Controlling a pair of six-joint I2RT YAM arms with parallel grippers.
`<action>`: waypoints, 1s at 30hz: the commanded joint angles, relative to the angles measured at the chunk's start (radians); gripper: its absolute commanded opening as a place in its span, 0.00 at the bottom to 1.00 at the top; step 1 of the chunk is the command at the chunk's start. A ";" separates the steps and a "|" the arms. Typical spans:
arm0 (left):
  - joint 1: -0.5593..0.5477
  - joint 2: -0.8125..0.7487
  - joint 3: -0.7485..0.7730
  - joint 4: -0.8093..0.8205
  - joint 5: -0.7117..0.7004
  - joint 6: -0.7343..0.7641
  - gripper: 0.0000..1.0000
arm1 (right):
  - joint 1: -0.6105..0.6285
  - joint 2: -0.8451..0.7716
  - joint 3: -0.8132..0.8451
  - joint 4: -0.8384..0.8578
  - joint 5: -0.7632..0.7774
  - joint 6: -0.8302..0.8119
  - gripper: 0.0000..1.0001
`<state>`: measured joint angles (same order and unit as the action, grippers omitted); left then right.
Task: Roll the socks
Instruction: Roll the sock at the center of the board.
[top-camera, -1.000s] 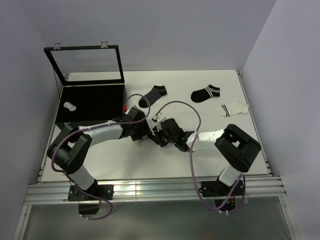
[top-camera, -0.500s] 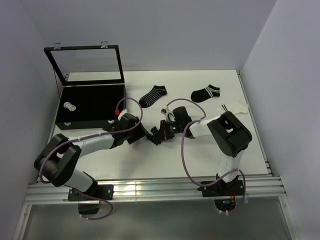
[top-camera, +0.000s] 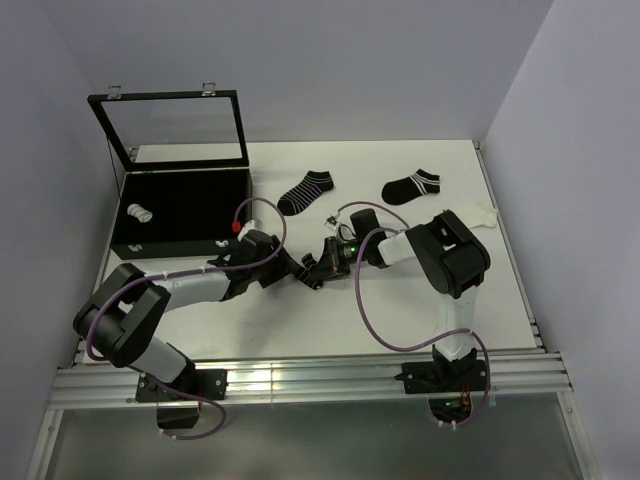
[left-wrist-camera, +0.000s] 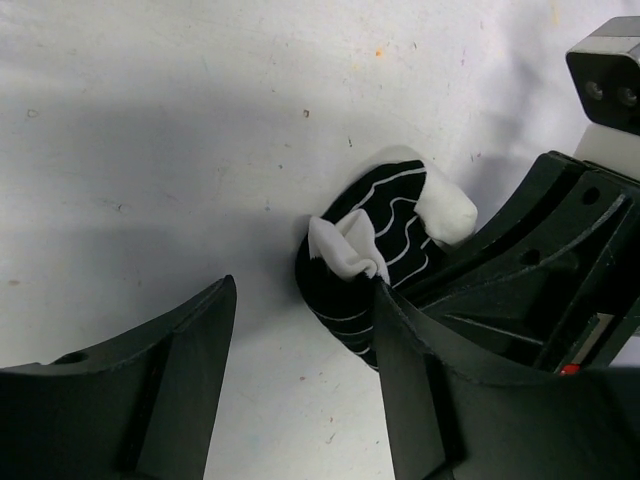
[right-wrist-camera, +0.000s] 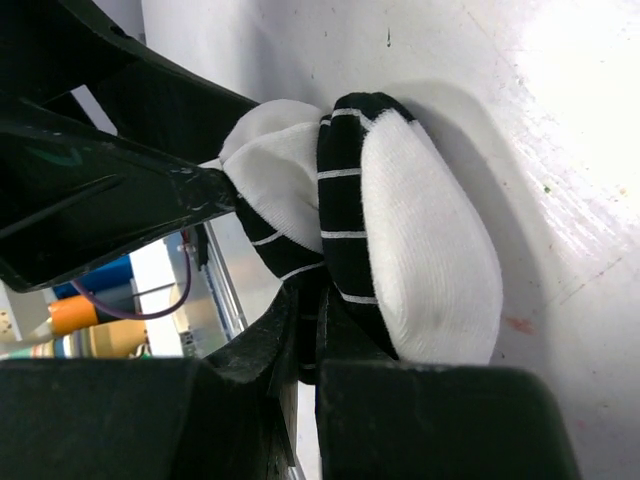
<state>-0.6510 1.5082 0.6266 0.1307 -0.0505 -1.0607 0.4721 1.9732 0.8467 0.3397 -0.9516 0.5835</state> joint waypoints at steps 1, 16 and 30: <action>-0.002 0.035 0.016 0.035 0.020 0.004 0.61 | -0.007 0.035 0.028 -0.068 0.020 -0.008 0.00; -0.022 0.204 0.148 -0.158 0.012 0.031 0.25 | -0.006 -0.075 0.014 -0.152 0.145 -0.088 0.18; -0.024 0.256 0.284 -0.358 0.014 0.103 0.13 | 0.288 -0.565 -0.161 -0.119 0.986 -0.430 0.52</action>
<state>-0.6674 1.7184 0.8989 -0.0624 -0.0231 -1.0229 0.6724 1.4567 0.7284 0.1677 -0.2584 0.2893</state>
